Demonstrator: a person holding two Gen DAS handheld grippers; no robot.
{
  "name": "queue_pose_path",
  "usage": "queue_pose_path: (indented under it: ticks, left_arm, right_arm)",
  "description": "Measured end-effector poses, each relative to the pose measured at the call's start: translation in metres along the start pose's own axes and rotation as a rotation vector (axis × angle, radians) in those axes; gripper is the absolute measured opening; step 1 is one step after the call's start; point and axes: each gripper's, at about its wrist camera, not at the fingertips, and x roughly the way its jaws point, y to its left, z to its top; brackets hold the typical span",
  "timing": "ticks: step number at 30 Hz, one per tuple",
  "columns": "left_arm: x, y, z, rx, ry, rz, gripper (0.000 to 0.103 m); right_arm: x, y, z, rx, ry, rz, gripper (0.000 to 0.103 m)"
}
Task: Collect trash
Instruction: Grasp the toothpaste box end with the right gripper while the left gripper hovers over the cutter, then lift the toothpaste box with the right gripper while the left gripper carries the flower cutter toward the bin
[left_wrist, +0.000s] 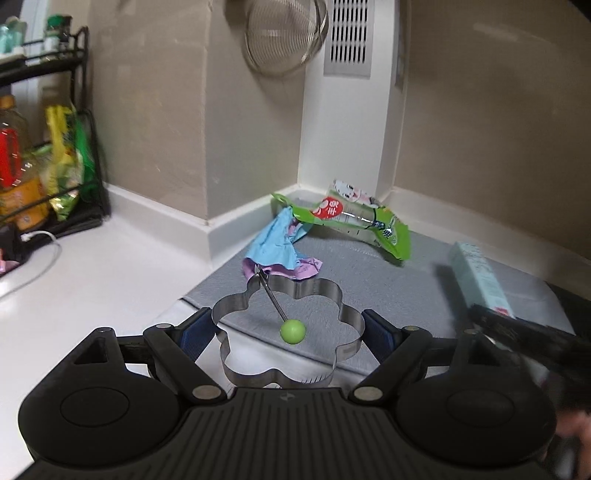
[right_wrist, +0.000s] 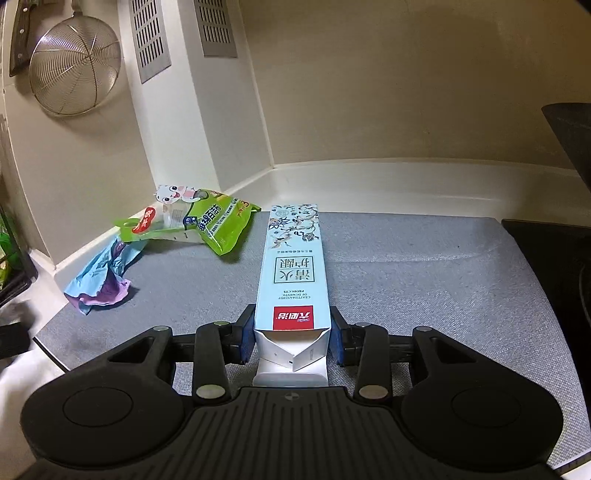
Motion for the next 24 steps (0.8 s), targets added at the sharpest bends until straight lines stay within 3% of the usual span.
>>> queue_pose_path:
  ticks: [11, 14, 24]
  left_arm:
    - [-0.12, 0.036, -0.043, 0.019, 0.033, 0.089, 0.088]
    - [-0.147, 0.049, -0.053, 0.01, 0.04, 0.104, 0.088]
    - [-0.197, 0.082, -0.081, -0.04, 0.055, 0.12, 0.088]
  right_arm:
    - [0.0, -0.004, -0.004, 0.029, -0.006, 0.024, 0.041]
    - [-0.008, -0.003, -0.004, 0.023, -0.005, -0.003, 0.041]
    - [-0.093, 0.018, -0.02, -0.116, -0.066, 0.037, 0.041]
